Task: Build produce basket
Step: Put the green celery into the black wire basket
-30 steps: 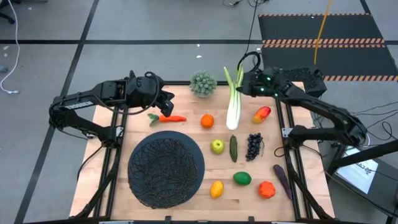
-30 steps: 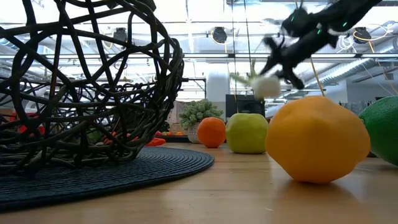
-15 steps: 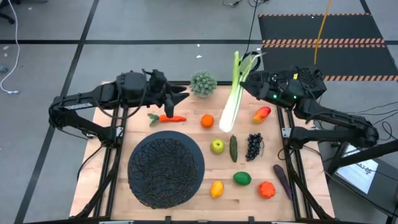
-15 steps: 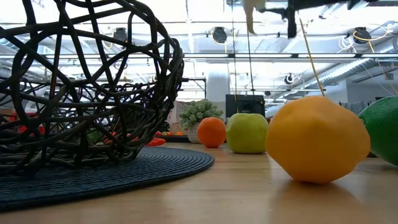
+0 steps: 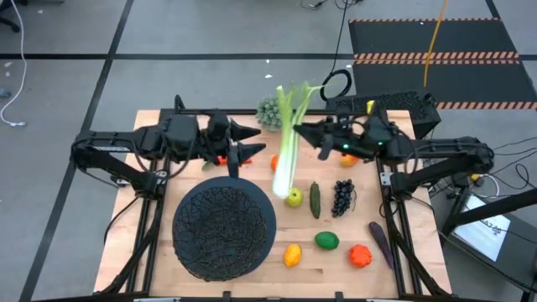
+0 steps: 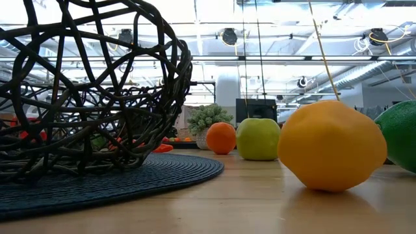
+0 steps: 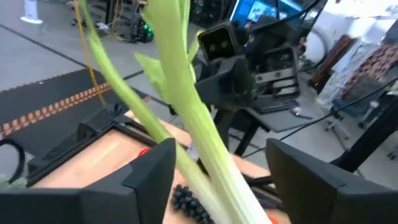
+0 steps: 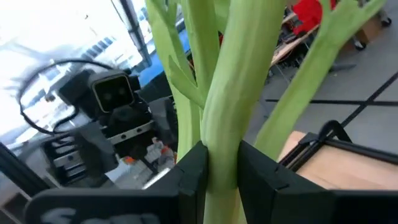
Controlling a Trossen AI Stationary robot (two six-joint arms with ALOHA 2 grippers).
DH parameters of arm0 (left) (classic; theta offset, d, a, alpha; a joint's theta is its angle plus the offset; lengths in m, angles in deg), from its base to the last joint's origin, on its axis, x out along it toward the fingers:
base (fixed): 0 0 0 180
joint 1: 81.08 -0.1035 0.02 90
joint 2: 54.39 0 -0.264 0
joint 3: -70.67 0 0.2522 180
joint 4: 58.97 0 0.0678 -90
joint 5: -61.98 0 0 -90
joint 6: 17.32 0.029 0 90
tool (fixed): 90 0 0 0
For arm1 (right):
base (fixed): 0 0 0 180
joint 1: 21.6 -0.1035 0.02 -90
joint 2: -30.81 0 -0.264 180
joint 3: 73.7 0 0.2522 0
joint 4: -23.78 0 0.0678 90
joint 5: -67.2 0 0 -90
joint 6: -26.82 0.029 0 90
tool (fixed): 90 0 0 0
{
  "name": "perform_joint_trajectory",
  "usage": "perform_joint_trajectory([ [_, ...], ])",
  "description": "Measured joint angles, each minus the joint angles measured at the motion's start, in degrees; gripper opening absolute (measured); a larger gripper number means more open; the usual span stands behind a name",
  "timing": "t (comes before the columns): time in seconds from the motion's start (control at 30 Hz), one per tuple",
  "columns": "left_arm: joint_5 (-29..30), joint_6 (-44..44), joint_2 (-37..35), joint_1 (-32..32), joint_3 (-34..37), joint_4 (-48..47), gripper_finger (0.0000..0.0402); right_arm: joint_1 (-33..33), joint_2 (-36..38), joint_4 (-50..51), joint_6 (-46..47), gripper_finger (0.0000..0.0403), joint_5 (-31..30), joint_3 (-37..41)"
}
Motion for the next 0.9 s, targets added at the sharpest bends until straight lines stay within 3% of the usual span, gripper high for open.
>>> perform_joint_trajectory([
  [0.23, 9.45, -0.09, 3.92, 2.51, 0.24, 2.52, 0.0337, -2.96, -6.63, -0.1, -7.04, 0.0064, 0.04, -5.82],
  [0.37, 14.21, -0.42, 5.47, 2.47, 0.28, 4.92, 0.0348, -3.2, -7.53, 0.47, -7.92, 0.0067, 0.0, -5.82],
  [0.6, 14.19, 2.46, 6.59, 1.22, 0.1, 14.74, 0.0271, -2.95, -6.72, 0.82, -13.35, 0.0067, 0.01, -5.82],
  [0.9, 14.13, 2.95, 6.74, 0.29, 0.17, 15.27, 0.013, -2.5, -6.74, 1.34, -16.44, 0.0068, 0.19, -5.82],
])
